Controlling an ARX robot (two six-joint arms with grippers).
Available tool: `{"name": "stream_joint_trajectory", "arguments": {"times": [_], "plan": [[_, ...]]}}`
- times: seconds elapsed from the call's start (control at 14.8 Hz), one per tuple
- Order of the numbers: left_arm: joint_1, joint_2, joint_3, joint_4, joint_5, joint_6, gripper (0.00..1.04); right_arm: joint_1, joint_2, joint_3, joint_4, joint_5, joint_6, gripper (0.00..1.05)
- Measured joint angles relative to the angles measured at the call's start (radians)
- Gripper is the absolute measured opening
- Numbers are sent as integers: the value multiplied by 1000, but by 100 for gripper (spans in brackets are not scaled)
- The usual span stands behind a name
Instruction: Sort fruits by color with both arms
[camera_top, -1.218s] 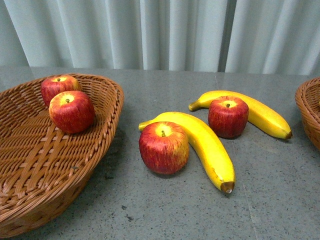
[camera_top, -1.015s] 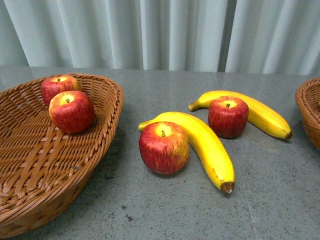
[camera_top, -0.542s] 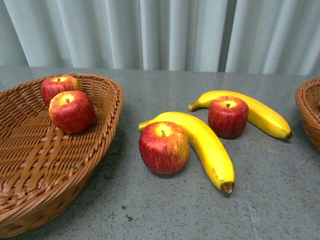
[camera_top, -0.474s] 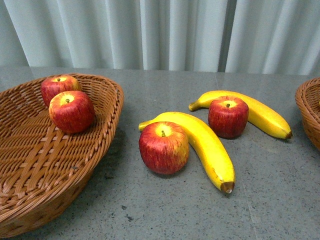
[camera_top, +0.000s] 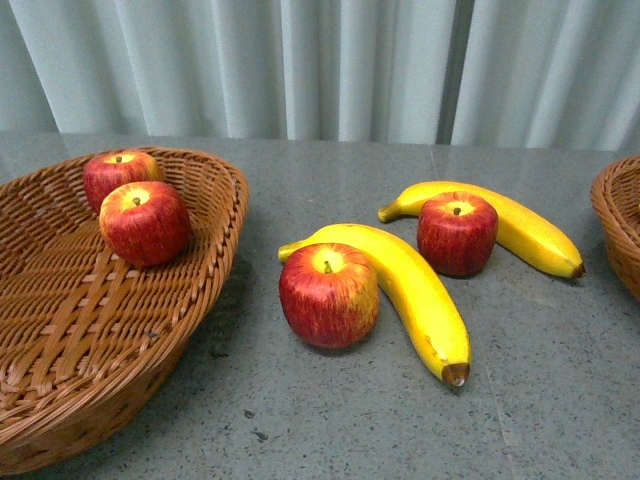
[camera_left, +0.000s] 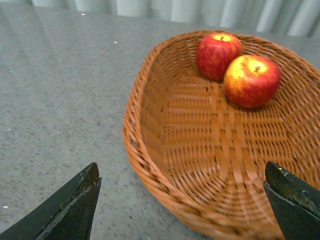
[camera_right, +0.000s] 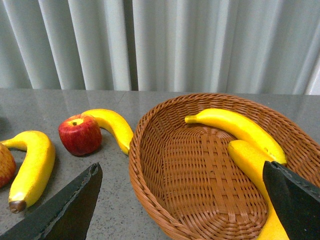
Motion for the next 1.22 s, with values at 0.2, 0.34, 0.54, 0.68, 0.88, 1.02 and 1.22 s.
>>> {"name": "stream_joint_trajectory", "arguments": {"times": [0.2, 0.34, 0.54, 0.68, 0.88, 1.02, 1.22], "plan": [[132, 288, 185, 312, 137, 37, 98, 0, 0, 0, -1, 1, 0, 98], [142, 506, 313, 463, 277, 83, 98, 0, 0, 0, -1, 1, 0, 98], [47, 797, 493, 454, 502, 129, 98, 0, 0, 0, -1, 1, 0, 98], [-39, 943, 591, 434, 585, 155, 98, 0, 0, 0, -1, 1, 0, 98], [-161, 1128, 676, 360, 608, 235, 98, 0, 0, 0, -1, 1, 0, 98], [-211, 1216, 722, 326, 624, 285, 98, 0, 0, 0, -1, 1, 0, 98], [-277, 1371, 792, 216, 607, 425, 98, 0, 0, 0, -1, 1, 0, 98]]}}
